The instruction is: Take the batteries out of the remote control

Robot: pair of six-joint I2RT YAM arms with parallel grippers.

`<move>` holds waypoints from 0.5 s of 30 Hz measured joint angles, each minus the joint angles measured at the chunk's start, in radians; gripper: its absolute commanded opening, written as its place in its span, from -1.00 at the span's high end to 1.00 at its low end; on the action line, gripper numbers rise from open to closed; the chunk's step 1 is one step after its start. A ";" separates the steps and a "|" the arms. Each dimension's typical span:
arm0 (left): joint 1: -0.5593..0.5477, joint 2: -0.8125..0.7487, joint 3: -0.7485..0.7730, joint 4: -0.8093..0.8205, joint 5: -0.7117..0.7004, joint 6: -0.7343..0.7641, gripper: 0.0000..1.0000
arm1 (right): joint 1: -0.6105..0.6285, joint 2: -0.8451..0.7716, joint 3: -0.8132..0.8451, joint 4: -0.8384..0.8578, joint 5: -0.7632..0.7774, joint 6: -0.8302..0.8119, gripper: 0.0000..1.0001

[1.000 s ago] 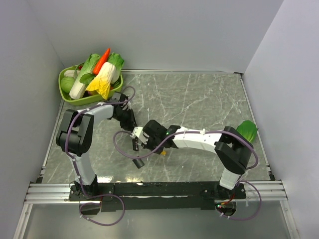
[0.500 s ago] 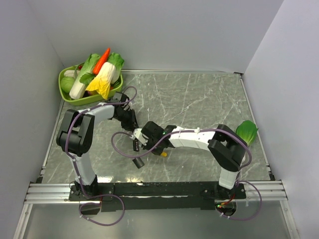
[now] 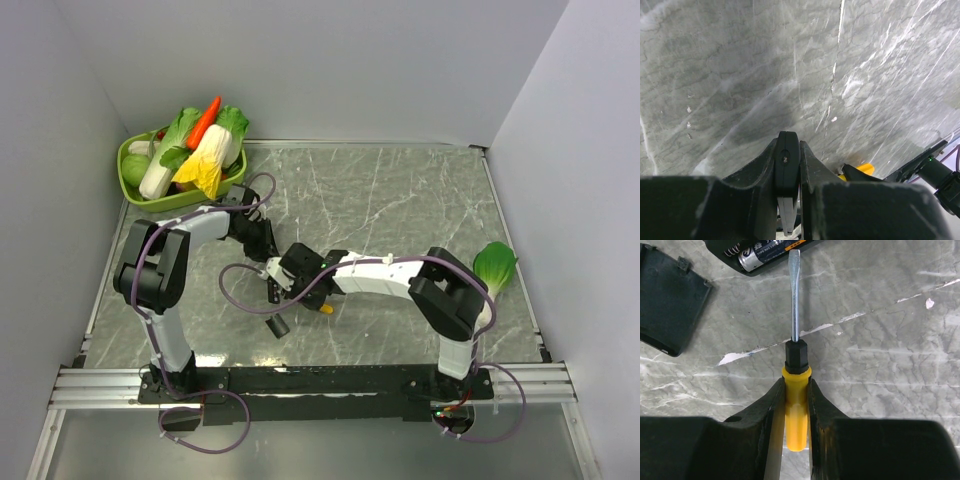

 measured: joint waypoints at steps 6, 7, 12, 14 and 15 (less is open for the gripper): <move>-0.005 0.000 -0.003 0.016 -0.006 -0.005 0.98 | 0.002 0.016 0.040 -0.048 0.024 0.004 1.00; -0.007 0.000 -0.005 0.019 -0.006 -0.007 0.98 | 0.004 0.018 0.050 -0.060 0.033 0.004 1.00; -0.024 0.000 -0.009 0.021 -0.004 -0.024 0.98 | 0.022 0.037 0.121 -0.117 0.090 0.002 1.00; -0.029 0.000 -0.009 0.024 -0.005 -0.027 0.98 | 0.036 0.057 0.161 -0.143 0.108 0.001 1.00; -0.029 0.000 -0.009 0.023 -0.007 -0.028 0.98 | 0.040 0.065 0.175 -0.159 0.116 0.001 1.00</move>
